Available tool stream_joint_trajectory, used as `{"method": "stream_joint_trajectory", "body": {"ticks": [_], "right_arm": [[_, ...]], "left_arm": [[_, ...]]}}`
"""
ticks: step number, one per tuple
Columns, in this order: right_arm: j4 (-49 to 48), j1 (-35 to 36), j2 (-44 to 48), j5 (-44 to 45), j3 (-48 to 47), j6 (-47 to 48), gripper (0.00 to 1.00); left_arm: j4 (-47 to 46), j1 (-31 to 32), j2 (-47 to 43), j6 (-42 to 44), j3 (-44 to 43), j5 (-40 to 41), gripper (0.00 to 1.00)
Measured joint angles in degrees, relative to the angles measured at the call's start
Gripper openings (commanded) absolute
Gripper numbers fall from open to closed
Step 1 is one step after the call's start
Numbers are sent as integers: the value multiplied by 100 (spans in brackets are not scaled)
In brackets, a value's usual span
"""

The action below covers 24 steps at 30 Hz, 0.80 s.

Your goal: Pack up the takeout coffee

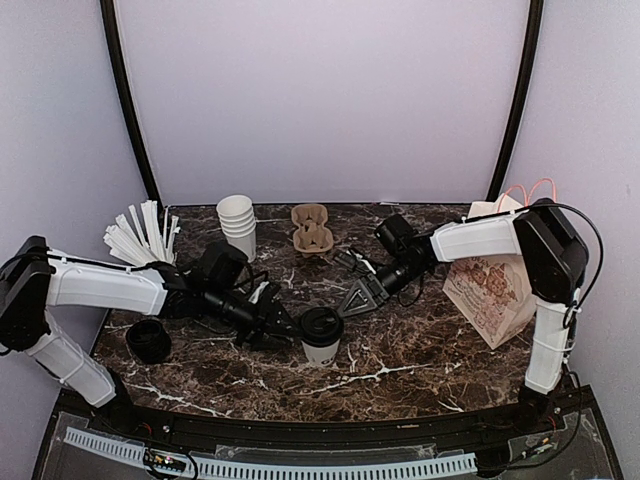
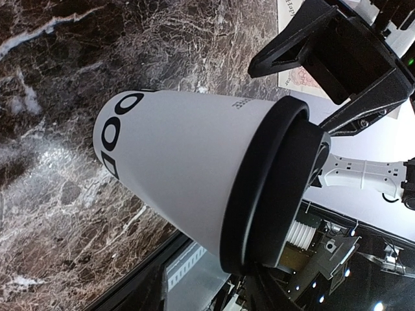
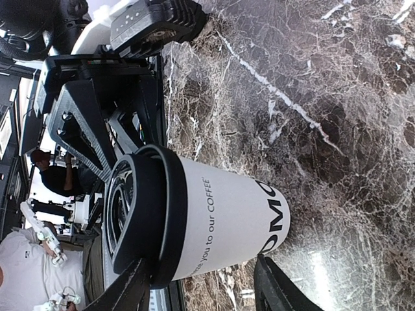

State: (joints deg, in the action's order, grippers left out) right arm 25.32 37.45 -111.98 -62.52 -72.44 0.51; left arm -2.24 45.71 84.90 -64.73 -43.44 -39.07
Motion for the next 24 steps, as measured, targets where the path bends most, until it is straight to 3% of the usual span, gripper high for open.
{"method": "stream_joint_trajectory", "body": {"ticks": [18,24], "right_arm": [[-136,11,-35,289,57,-601,49],[-164,-24,94,387,122,-522,49]], "left_arm": [[1672,17,820,1591,-1134,-232,40],[3073,-70,1104,2393,-2146,339,40]]}}
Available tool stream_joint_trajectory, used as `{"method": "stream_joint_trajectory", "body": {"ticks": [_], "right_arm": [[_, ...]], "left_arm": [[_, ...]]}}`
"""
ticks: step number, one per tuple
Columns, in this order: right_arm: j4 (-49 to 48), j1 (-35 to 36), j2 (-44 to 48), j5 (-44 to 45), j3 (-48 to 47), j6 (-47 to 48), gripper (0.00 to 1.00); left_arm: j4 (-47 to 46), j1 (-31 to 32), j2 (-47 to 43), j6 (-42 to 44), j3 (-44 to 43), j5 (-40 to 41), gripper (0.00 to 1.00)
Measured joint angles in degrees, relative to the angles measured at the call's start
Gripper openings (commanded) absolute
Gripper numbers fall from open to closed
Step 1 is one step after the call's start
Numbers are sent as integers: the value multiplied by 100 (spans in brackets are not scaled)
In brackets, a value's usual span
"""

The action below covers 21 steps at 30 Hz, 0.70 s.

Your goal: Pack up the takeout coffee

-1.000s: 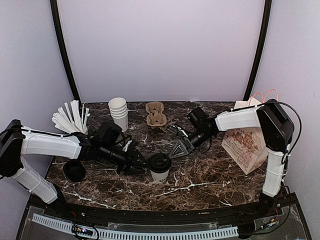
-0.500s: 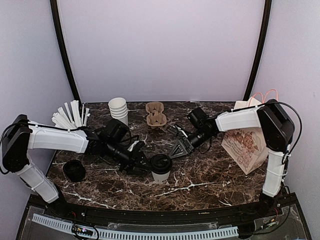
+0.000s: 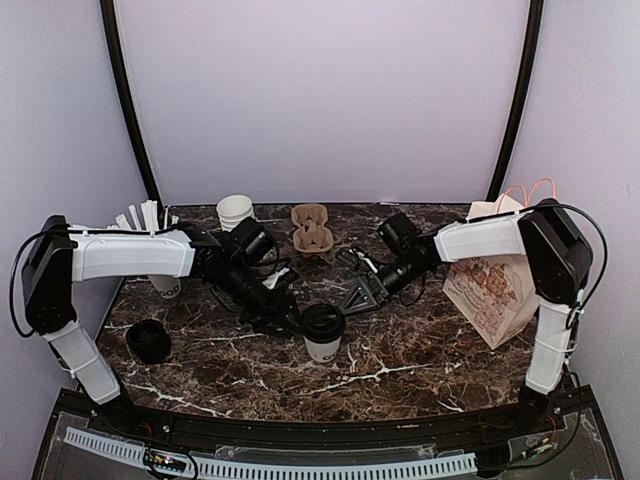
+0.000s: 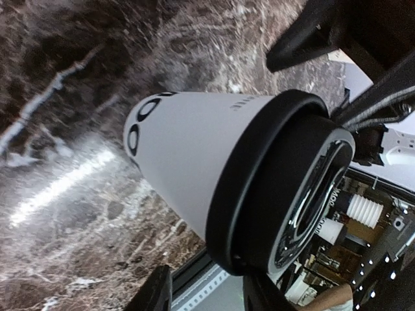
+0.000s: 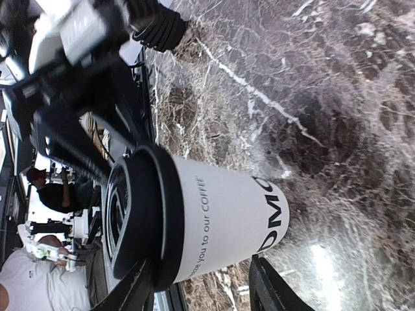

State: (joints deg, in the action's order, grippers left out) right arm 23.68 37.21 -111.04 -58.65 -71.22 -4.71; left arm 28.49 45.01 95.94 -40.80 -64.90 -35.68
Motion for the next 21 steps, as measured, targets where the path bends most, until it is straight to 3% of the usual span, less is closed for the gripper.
{"method": "stream_joint_trajectory", "body": {"ticks": [6,10,17,21], "right_arm": [[-55,-122,326,179,278,109,53],[-28,-140,483,323,385,212,56],[33,-168,490,188,385,339,60],[35,-221,603,-96,387,380,61]], "left_arm": [[472,-472,470,739,-1069,1484,41],[503,-710,909,1071,-1298,2334,42],[356,-713,922,1185,-1569,2618,46],[-9,-691,111,944,-1080,2527,50]]}}
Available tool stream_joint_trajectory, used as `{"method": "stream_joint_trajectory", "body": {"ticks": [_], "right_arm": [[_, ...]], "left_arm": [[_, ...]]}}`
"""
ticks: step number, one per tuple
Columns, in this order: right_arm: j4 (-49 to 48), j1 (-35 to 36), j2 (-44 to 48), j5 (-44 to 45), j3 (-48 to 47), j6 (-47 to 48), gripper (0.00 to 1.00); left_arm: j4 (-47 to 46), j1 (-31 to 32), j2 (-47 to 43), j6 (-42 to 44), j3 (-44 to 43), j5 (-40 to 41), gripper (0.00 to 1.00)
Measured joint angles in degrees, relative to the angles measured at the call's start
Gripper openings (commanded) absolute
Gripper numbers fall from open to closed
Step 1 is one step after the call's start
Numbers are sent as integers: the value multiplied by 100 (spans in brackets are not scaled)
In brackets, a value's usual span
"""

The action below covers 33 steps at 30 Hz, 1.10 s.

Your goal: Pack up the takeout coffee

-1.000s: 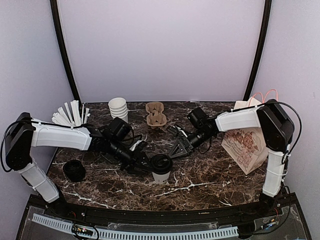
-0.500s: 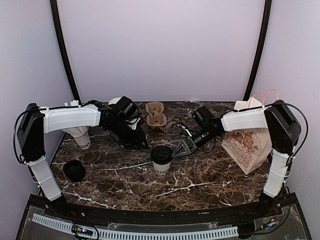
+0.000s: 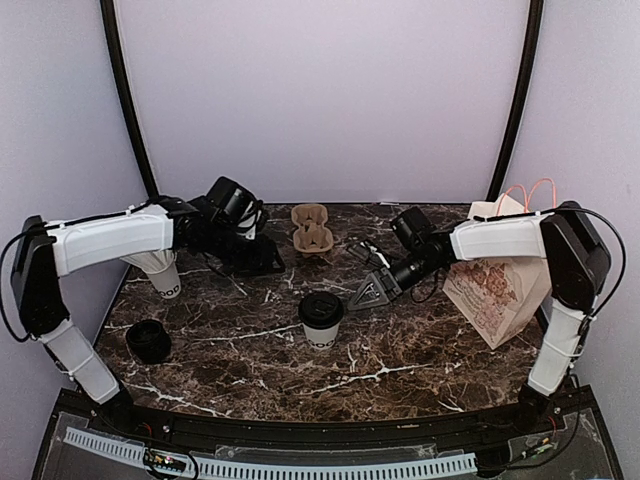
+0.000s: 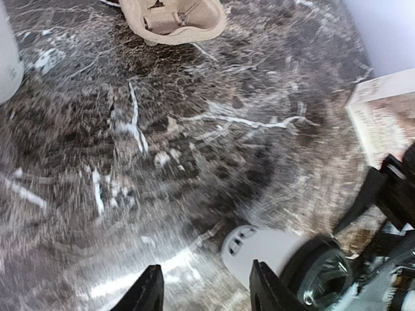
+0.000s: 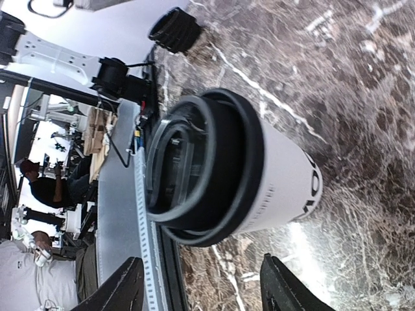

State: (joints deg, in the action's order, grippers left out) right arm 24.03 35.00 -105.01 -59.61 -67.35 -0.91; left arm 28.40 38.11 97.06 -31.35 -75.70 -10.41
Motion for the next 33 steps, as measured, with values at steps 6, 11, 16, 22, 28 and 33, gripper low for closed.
{"method": "stream_joint_trajectory", "body": {"ticks": [6,11,16,22,28,33], "right_arm": [[7,-70,146,-138,-50,94,55],[74,-216,-164,260,-610,83,47],[140,-275,-640,286,-1012,76,44],[299,-232,-730,275,-1012,72,45],[337,-114,-741,258,-1025,79,46],[350,-44,-857,232,-1106,79,46]], "left_arm": [[-616,166,-1764,-885,1388,-413,52],[-1405,560,-2293,-1766,2457,-817,51],[-2297,695,-2026,-2361,3042,-1220,46],[-2964,776,-1567,-2649,3097,-1611,43],[-3204,782,-1220,-2697,3010,-1926,42],[-3261,782,-1010,-2697,2953,-2074,42]]}}
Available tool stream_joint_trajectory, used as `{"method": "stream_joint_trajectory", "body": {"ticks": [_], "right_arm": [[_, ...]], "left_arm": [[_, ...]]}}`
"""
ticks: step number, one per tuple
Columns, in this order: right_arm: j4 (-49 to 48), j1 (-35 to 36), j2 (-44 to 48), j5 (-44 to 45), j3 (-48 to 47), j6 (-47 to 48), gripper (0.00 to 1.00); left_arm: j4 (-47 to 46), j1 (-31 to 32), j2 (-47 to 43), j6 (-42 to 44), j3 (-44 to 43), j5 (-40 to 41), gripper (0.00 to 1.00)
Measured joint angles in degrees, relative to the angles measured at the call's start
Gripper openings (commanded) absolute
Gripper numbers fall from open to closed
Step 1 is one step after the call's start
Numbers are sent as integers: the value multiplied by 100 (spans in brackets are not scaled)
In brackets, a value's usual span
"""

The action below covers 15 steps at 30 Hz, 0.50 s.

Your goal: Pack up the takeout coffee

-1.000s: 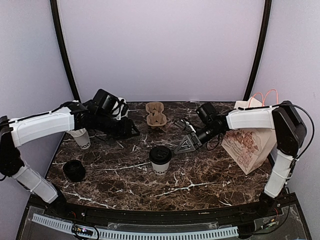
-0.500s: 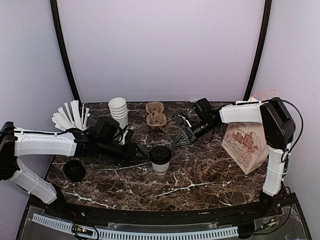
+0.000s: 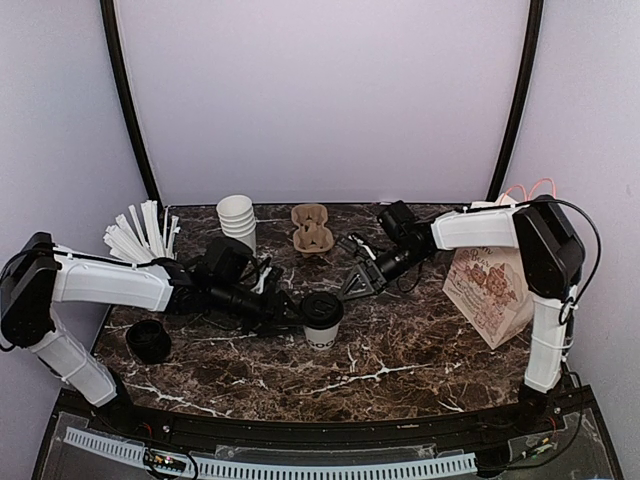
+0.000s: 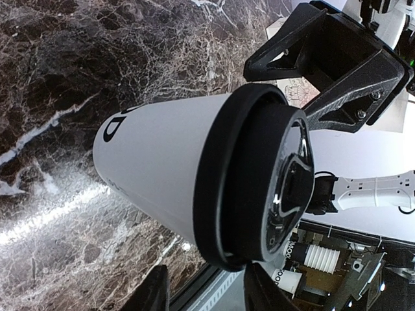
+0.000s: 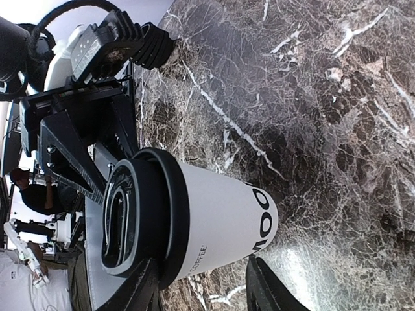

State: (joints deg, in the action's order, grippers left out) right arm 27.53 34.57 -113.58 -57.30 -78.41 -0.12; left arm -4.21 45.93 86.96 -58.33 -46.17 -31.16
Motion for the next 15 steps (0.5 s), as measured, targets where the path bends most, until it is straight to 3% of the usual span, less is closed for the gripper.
{"method": "stream_joint_trajectory", "body": {"ticks": [7,15], "right_arm": [[7,28,-83,-118,-24,-2,46],[-127,31,-162,-140,42,-203,45]], "left_arm": [[-17,0,177,0,-79,-214,41],[31,-153,352,-146,-133,-616,33]]}}
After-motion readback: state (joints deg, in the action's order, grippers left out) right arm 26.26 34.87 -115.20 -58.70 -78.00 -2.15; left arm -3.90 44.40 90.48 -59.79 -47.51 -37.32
